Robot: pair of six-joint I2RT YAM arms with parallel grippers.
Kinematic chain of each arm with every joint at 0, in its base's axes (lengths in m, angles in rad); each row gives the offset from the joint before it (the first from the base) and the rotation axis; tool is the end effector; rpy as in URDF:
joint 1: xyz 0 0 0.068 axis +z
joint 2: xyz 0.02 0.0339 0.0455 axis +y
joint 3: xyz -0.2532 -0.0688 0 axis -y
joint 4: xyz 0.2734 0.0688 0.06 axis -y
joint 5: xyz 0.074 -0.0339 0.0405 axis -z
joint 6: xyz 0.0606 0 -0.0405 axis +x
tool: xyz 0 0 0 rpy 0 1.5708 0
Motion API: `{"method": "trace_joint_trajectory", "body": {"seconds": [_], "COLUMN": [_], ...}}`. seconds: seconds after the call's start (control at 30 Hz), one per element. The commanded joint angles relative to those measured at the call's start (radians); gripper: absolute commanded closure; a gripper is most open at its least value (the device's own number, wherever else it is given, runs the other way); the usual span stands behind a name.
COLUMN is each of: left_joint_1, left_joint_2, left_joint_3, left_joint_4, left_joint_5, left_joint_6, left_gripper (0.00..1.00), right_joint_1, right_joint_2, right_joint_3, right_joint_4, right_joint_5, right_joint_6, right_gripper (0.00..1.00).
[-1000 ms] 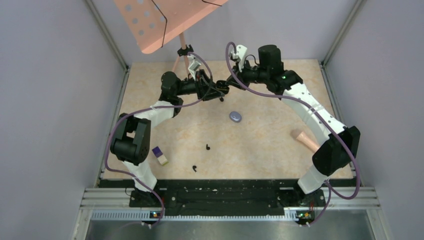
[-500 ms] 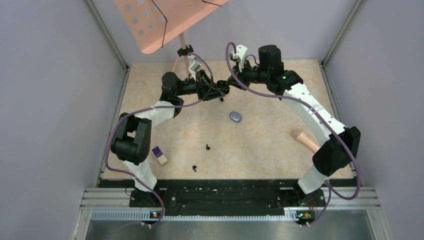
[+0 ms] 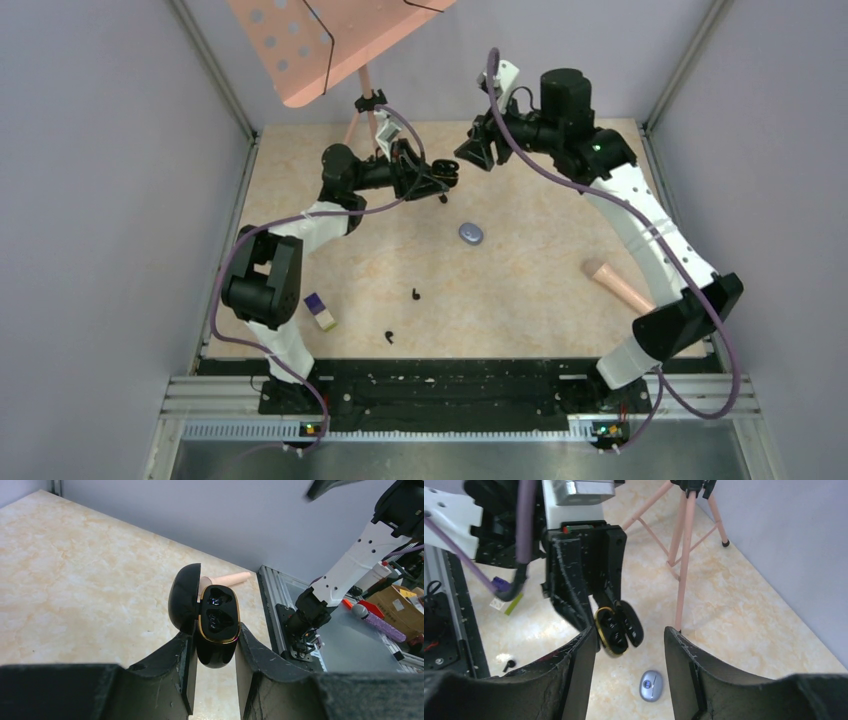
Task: Insert the wireless bluetooth earbuds into the charging case
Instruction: Pick up the earbud from the center of the board.
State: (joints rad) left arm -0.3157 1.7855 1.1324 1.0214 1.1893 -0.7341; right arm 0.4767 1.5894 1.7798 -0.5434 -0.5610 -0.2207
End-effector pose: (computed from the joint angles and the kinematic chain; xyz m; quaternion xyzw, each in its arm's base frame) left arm 0.3795 -0.1831 0.2772 0.3546 0.5543 -0.6165 0.4323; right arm 0.3401 0.2119 0.4340 -0.4181 0.6867 0.2954 0.5161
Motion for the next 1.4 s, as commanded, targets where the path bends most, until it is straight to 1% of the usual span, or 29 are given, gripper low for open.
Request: {"method": "trace_joint_trajectory", "body": {"seconds": [0.0,0.13,0.2,0.27,0.4,0.47,0.53,0.6,0.67,0.73,0.8,0.9,0.97,1.07,1.23,1.37], "left_joint_1": [0.025,0.055,0.073,0.094,0.132,0.147,0.162,0.177,0.193,0.210,0.224,0.240,0.248,0.268,0.298,0.309], "left_joint_2": [0.009,0.001,-0.008,-0.021,-0.064,-0.096,-0.134,-0.168,-0.201,-0.228,-0.252,-0.280,-0.294,-0.313,-0.328,-0.347], "left_joint_3": [0.028,0.034,0.039,0.041,0.017,-0.006,-0.040,-0.077,-0.114,-0.148,-0.178,-0.212,-0.224,-0.238,-0.252,-0.279], "left_joint_4": [0.032,0.006,-0.012,-0.025,-0.044,-0.062,-0.078,-0.084,-0.088,-0.101,-0.113,-0.134,-0.157,-0.192,-0.207,-0.208], "left_joint_5": [-0.004,-0.019,-0.029,-0.051,-0.103,-0.133,-0.165,-0.179,-0.181,-0.186,-0.195,-0.219,-0.232,-0.256,-0.275,-0.290], "left_joint_6": [0.000,-0.011,-0.013,-0.033,-0.057,-0.057,-0.065,-0.072,-0.074,-0.073,-0.073,-0.073,-0.067,-0.059,-0.060,-0.057], "left_gripper": [1.00,1.00,1.00,1.00,1.00,1.00,1.00,1.00,1.00,1.00,1.00,1.00,1.00,1.00,1.00,1.00], "right_joint_1": [-0.010,-0.024,-0.024,-0.021,0.022,0.050,0.077,0.107,0.130,0.139,0.148,0.188,0.221,0.272,0.346,0.409], "right_joint_2": [-0.119,-0.195,-0.209,-0.199,-0.139,-0.090,-0.052,-0.018,0.021,0.066,0.119,0.184,0.217,0.269,0.342,0.354], "right_joint_3": [-0.013,-0.250,-0.362,-0.434,-0.523,-0.543,-0.564,-0.580,-0.576,-0.543,-0.488,-0.446,-0.428,-0.405,-0.401,-0.467], "right_joint_4": [-0.056,0.004,0.038,0.062,0.126,0.157,0.177,0.184,0.173,0.142,0.082,0.055,0.054,0.064,0.129,0.265], "right_joint_5": [0.019,0.026,-0.006,-0.060,-0.040,-0.027,-0.048,-0.083,-0.108,-0.133,-0.150,-0.153,-0.166,-0.208,-0.291,-0.303], "right_joint_6": [0.060,0.061,0.053,0.042,0.047,0.048,0.030,-0.069,-0.231,-0.367,-0.472,-0.588,-0.630,-0.635,-0.511,-0.392], "right_gripper": [0.48,0.49,0.52,0.58,0.64,0.69,0.72,0.73,0.73,0.74,0.77,0.78,0.76,0.71,0.70,0.66]}}
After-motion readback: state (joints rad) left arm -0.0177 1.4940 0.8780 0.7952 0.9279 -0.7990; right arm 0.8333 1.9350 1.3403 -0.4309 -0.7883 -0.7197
